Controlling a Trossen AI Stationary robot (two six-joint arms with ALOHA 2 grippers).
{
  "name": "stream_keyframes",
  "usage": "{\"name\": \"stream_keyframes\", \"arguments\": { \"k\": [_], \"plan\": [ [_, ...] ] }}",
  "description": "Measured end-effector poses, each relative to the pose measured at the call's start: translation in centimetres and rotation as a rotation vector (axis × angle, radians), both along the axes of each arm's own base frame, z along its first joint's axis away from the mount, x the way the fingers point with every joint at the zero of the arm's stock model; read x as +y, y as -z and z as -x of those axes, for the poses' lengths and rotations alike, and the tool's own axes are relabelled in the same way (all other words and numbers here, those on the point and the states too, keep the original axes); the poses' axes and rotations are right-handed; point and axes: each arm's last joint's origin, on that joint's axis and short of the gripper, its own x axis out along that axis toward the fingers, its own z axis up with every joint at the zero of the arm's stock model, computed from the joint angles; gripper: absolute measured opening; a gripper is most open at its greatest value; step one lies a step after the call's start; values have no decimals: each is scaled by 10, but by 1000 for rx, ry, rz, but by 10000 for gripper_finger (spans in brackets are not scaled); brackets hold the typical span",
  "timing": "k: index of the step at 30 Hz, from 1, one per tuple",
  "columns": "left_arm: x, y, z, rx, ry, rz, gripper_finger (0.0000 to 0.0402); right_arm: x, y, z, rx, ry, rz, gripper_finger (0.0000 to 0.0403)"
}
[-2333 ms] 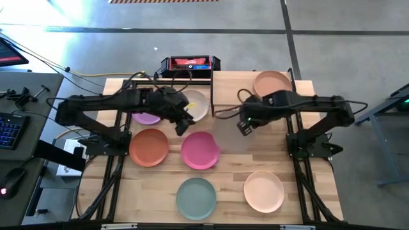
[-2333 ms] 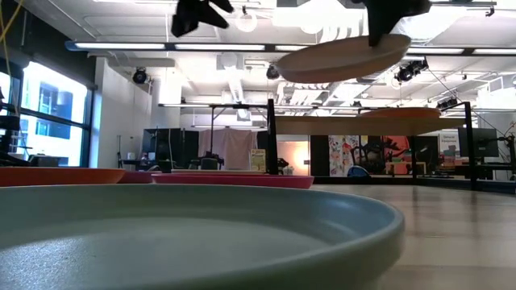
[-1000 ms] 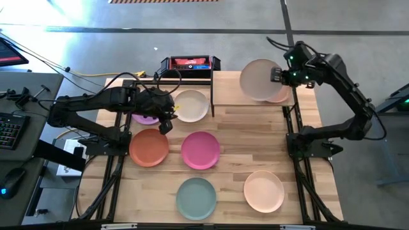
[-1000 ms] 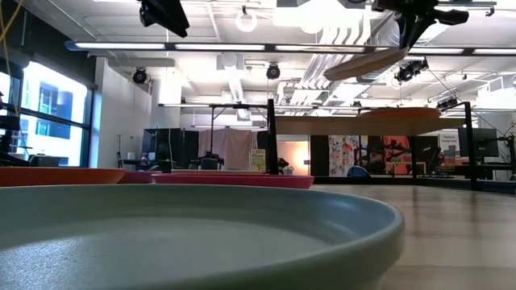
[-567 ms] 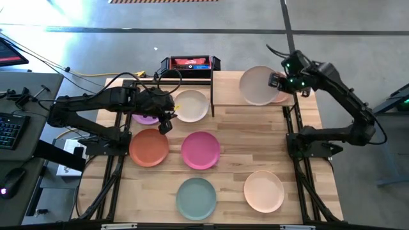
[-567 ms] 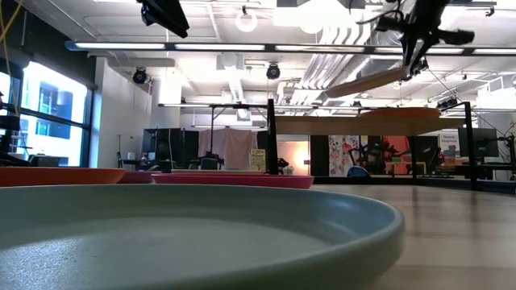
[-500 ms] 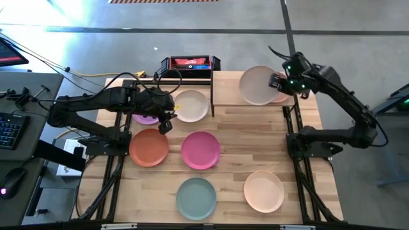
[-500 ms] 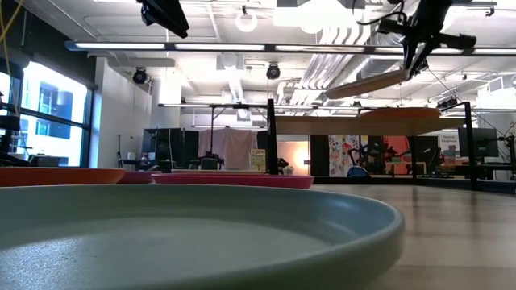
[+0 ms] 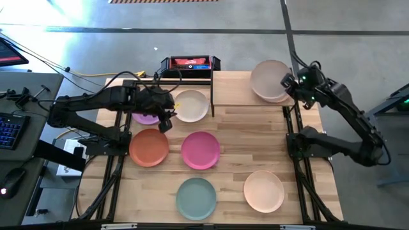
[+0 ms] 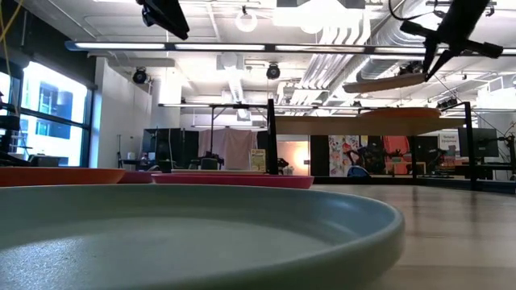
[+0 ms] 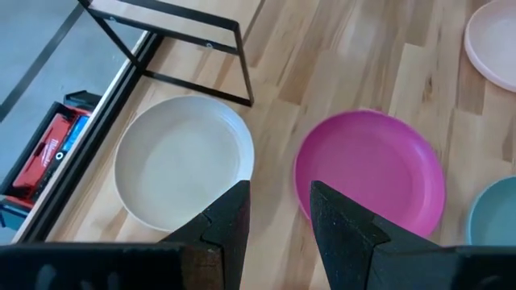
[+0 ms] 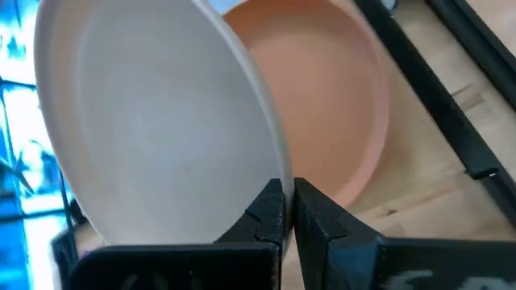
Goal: Place and stack plates onto a shelf
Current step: Stack the gray plate on top of the light orange plate on the shelf
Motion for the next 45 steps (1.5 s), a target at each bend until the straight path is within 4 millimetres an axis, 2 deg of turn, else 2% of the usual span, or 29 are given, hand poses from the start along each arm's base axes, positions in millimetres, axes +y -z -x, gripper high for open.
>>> {"name": "stream_keyframes", "arguments": {
  "k": [11,19,31,45],
  "plan": [
    [5,0,1,11,-7,-11,117,-2,25,4,-25,96,-96,0],
    [7,0,1,17,0,-24,117,-2,26,5,-7,157,-80,0],
    [15,0,3,23,-22,-34,117,-14,33,-4,34,155,-134,0],
    [17,0,3,30,-17,-45,117,-14,34,-4,51,144,-125,1]
  ]
}}
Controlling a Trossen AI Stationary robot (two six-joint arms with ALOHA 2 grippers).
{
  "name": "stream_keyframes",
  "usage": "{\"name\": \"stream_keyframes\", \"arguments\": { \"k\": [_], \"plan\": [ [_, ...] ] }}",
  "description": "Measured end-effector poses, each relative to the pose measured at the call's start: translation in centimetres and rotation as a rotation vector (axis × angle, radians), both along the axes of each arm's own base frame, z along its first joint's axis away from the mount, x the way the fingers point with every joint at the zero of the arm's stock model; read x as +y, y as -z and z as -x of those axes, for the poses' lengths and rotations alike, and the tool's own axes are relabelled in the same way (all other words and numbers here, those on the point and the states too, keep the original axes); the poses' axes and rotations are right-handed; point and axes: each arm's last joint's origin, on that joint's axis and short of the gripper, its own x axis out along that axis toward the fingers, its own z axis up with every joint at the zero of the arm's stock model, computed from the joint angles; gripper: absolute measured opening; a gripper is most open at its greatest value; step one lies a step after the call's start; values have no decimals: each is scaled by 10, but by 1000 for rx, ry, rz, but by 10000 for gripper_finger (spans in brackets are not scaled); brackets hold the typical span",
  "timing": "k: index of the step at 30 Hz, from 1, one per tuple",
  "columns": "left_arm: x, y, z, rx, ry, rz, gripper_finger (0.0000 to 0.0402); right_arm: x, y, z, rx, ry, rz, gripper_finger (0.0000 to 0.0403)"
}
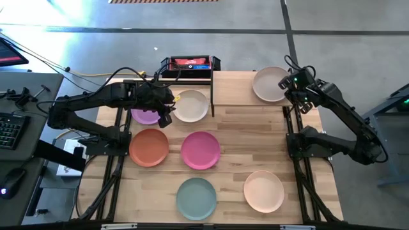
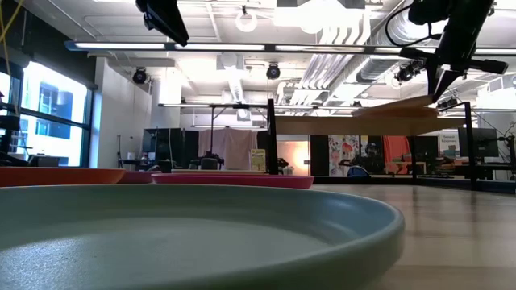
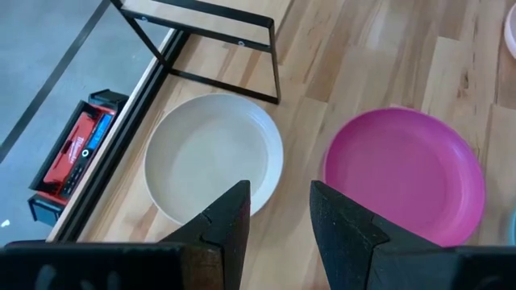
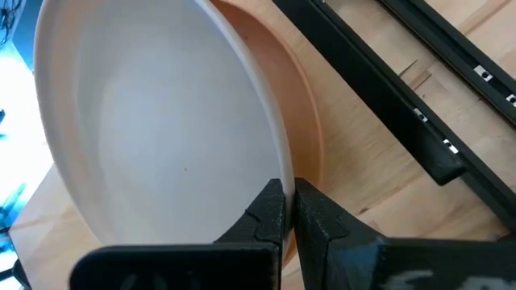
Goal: Place and stack plates onto a shelf
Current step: Stack the gray plate on top of the light orange plate on the shelf, then stack the bottom white plate on top of the gray plate on the shelf
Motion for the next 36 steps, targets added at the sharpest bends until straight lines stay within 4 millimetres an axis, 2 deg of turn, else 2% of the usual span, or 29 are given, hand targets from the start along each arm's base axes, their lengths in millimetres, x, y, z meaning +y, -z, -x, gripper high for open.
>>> {"name": "stream_keyframes", "arguments": {
  "k": [3,12,21,28,32,36],
  "plan": [
    [0,0,0,0,0,0,117,0,0,0,0,-13,-2,13],
    [0,0,0,0,0,0,117,0,0,0,0,-9,0,85],
    [0,0,0,0,0,0,117,10,-6,4,-73,-101,5,94],
    [-2,2,1,12,12,48,117,18,-12,1,-209,-316,-4,94],
    [-3,5,5,58,14,83,117,22,-14,-6,-311,-478,-36,94],
    [-4,10,10,113,-27,121,117,31,-15,-15,-338,-597,-61,94]
  ]
}}
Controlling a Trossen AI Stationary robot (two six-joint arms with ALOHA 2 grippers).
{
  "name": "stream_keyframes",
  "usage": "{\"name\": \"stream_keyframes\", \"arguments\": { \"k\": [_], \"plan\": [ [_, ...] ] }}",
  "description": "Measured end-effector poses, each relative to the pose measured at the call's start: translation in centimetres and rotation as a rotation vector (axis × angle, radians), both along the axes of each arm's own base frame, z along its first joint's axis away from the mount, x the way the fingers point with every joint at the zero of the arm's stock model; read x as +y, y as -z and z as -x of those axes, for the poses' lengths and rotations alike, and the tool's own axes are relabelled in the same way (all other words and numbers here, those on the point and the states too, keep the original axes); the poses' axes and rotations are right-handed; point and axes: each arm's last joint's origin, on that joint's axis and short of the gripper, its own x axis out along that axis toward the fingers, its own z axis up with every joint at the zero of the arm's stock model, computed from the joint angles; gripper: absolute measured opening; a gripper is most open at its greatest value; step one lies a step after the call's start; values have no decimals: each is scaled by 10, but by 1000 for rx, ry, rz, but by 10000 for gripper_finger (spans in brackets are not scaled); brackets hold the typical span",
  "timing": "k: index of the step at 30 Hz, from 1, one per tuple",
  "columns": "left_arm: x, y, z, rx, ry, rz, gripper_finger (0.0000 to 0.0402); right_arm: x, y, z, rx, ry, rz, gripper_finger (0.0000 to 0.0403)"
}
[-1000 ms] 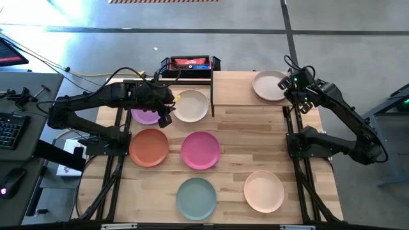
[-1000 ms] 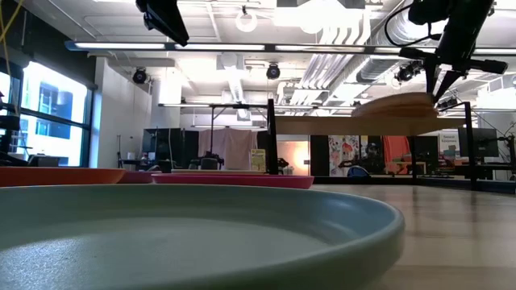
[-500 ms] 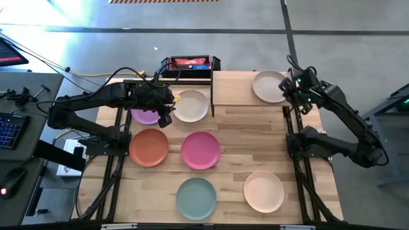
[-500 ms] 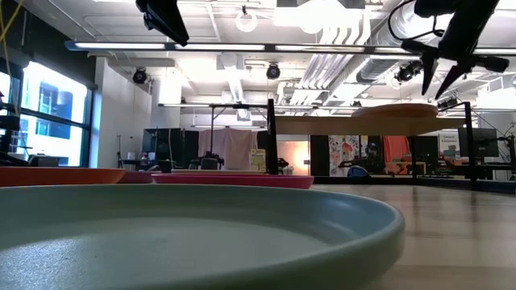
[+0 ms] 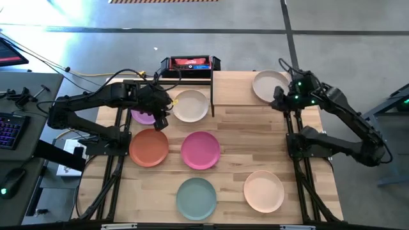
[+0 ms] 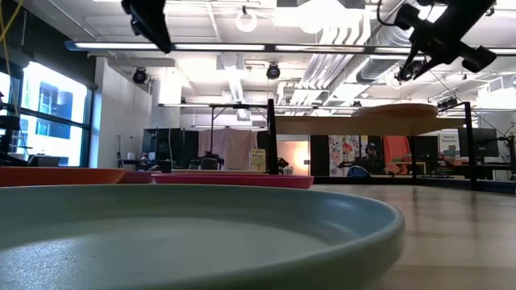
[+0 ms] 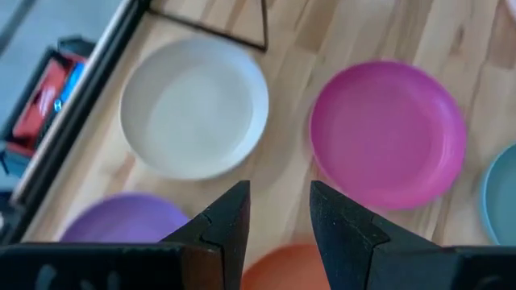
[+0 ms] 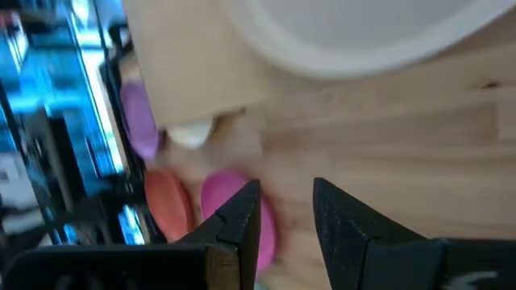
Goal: Place and stack plates onto a shelf
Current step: Stack the bottom white plate on top of the gray plate on the shelf
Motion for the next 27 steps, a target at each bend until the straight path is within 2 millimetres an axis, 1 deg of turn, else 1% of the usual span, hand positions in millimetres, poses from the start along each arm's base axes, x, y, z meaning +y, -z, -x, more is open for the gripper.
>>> {"name": "stream_keyframes", "arguments": {
  "k": [3,10,14,21,27],
  "plan": [
    [-1,9,2,46,-21,30,117,9,0,-8,0,-92,0,94],
    [-6,39,7,156,-67,172,117,31,-2,-30,-13,-247,20,94],
    [-11,52,9,203,-79,196,117,43,0,-45,-3,-339,33,94],
    [-25,65,9,241,-84,220,117,74,13,-76,58,-560,2,94],
    [-37,74,11,265,-111,244,117,103,29,-97,154,-722,-20,94]
  ]
}}
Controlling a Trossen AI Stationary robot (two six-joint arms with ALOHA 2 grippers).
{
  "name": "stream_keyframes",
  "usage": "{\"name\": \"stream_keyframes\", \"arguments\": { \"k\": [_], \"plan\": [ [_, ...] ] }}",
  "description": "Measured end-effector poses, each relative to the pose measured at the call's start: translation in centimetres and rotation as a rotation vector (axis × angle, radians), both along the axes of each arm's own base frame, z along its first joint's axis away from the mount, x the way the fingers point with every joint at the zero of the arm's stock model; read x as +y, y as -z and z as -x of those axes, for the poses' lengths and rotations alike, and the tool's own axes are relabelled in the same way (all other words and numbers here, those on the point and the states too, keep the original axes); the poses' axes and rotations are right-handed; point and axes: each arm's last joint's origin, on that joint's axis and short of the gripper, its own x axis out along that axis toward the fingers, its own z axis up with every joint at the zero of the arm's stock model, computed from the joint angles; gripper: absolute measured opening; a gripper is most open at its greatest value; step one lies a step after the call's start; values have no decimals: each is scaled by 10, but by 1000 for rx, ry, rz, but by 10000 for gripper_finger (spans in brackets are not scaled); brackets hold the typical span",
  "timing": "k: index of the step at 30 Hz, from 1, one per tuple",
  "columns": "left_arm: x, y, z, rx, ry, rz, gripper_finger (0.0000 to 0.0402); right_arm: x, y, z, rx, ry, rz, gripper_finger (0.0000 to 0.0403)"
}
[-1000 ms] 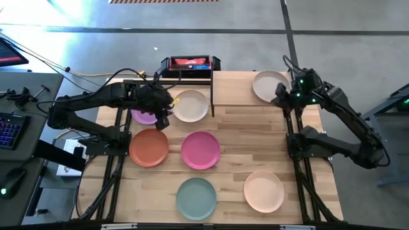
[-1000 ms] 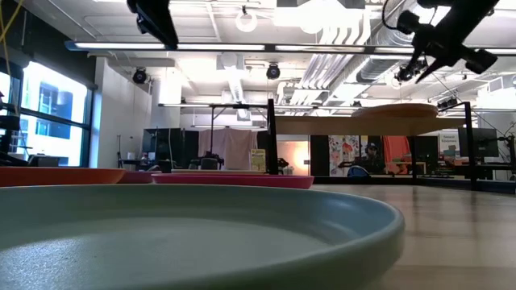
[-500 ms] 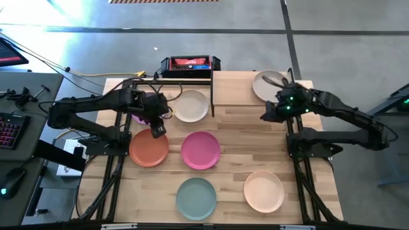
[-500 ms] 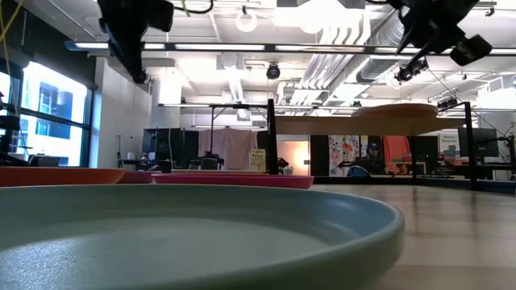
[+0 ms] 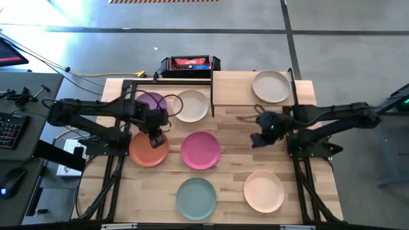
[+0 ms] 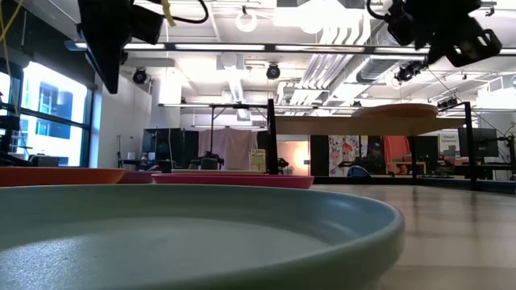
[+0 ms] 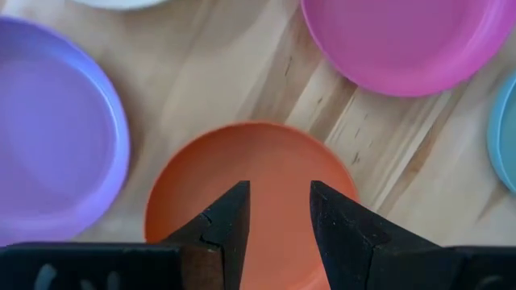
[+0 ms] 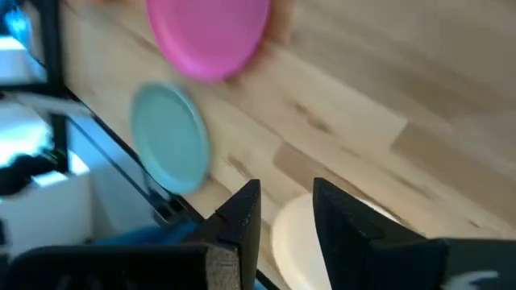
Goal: Place and stack plates onto a shelf
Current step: Stack the bottom white plate on top of the gray plate on the shelf
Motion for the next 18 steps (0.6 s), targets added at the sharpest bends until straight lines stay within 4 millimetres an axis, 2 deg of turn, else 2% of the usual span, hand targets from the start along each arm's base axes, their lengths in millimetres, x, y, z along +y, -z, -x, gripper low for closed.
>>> {"name": "stream_keyframes", "arguments": {
  "k": [10,18],
  "plan": [
    [-20,1,-3,-35,35,17,117,43,27,-20,123,-197,26,94],
    [-29,-1,-8,-108,29,37,117,68,50,-27,185,-375,158,94]
  ]
}}
